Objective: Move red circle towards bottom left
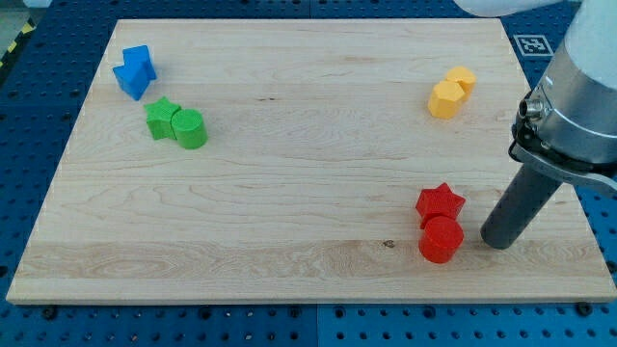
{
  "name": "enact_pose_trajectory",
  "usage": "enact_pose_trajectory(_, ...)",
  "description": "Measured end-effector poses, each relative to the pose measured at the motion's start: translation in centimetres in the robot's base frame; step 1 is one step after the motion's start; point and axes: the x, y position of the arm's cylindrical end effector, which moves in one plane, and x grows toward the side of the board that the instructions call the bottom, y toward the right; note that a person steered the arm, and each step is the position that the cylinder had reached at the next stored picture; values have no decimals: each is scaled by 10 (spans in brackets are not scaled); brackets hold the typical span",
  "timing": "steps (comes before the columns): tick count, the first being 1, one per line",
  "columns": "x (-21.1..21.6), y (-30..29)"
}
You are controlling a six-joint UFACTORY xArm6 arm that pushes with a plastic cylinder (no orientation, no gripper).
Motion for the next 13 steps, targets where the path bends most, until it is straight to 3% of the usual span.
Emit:
enact_pose_trajectory(12, 11, -64)
enact_pose_trajectory(13, -3, -64)
